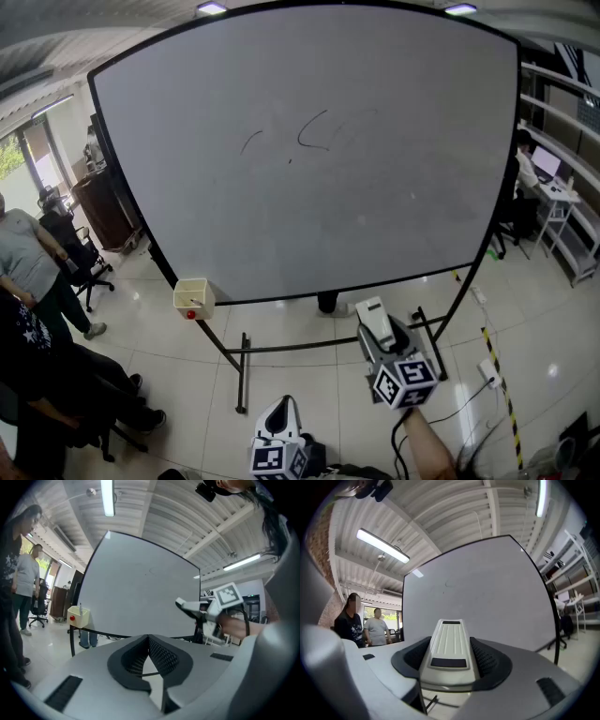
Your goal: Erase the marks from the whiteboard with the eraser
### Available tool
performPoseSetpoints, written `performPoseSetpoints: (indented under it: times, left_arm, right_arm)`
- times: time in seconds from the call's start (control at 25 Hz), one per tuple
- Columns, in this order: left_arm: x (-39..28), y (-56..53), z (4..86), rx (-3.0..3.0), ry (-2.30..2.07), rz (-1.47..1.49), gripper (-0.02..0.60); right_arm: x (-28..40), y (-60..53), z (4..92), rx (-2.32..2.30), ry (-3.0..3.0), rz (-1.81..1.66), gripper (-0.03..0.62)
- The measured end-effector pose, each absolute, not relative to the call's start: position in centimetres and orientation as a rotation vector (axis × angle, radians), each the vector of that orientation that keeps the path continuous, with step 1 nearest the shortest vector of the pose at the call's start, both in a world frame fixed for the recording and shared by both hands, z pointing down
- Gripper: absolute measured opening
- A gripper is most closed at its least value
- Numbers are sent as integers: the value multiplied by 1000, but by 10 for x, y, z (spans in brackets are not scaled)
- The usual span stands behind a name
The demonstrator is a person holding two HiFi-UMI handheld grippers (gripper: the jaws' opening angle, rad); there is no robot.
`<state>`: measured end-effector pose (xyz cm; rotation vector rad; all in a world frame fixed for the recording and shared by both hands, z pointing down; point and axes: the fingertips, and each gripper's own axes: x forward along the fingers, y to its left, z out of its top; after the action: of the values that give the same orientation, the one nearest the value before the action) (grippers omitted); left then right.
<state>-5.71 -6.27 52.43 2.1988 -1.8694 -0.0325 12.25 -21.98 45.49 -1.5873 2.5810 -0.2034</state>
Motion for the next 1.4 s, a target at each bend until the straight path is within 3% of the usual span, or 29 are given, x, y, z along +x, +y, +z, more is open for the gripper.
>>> performPoseSetpoints:
  times: [0.2,0.44,0.8,1.24,1.4]
  left_arm:
    - [-87,-91,528,2196,-1896,-32,-17]
    - [-143,-168,510,2234,-1939,-94,-17]
    - [-190,-242,499,2265,-1900,-119,-17]
    - [-184,-270,502,2258,-1846,-161,-17]
    - [-176,-273,501,2253,-1839,-167,-17]
  right_arm:
    - [129,-338,263,-1635,2378,268,279]
    - [158,-453,176,-1738,2165,306,278]
    - [138,-492,190,-1897,1987,344,278]
    - [-89,-457,254,-1679,2382,771,278]
    - [-29,-455,234,-1695,2252,682,276]
